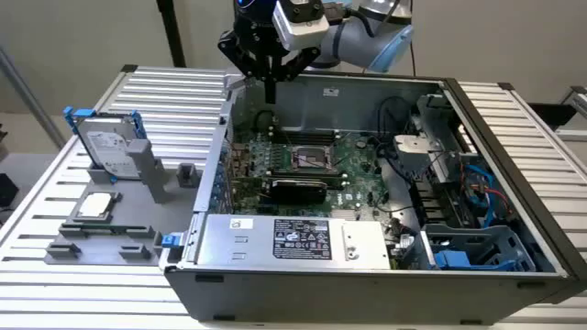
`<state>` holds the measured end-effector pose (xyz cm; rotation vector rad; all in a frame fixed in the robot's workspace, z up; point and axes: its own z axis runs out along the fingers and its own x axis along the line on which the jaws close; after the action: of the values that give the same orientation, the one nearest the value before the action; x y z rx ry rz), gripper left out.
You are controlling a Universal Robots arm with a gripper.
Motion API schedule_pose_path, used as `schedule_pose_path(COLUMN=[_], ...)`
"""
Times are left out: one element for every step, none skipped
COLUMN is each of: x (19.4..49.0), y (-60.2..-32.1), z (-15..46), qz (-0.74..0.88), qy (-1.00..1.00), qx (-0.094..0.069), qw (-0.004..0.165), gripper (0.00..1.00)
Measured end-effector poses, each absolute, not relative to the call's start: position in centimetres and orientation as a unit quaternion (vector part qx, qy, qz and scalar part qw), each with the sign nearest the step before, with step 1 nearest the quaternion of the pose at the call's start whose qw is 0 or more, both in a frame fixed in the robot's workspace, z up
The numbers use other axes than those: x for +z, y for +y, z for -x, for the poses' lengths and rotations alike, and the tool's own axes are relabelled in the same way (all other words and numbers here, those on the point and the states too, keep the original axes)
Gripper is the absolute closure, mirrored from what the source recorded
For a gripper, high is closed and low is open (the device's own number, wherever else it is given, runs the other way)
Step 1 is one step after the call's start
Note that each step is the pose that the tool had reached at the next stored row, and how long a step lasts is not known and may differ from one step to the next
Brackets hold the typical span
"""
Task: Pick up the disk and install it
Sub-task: 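Reach for the disk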
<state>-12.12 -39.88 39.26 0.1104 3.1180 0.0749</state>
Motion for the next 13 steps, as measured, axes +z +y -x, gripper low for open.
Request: schedule_pose_path(x=[39.26, 39.26, 39.26, 39.26, 39.26, 39.26, 39.26, 39.26, 39.26, 39.26, 39.26, 39.26, 39.26], y=[-39.88, -39.88, -39.88, -39.88, -39.88, -39.88, -39.88, -39.88, -39.88, -39.88, -39.88, -39.88, -39.88], z=[12.12, 12.12, 12.12, 12.12, 12.12, 12.12, 12.12, 12.12, 12.12, 12.12, 12.12, 12.12, 12.12], qz=[-0.035, -0.035, -0.035, -0.035, -0.035, -0.035, -0.035, -0.035, -0.035, -0.035, -0.035, -0.035, -0.035], qy=[0.999, 0.999, 0.999, 0.999, 0.999, 0.999, 0.999, 0.999, 0.999, 0.999, 0.999, 0.999, 0.999], qx=[0.024, 0.024, 0.024, 0.024, 0.024, 0.024, 0.024, 0.024, 0.024, 0.024, 0.024, 0.024, 0.024], qw=[0.01, 0.01, 0.01, 0.01, 0.01, 0.01, 0.01, 0.01, 0.01, 0.01, 0.01, 0.01, 0.01], gripper=[1.0, 1.0, 1.0, 1.0, 1.0, 1.0, 1.0, 1.0, 1.0, 1.0, 1.0, 1.0, 1.0])
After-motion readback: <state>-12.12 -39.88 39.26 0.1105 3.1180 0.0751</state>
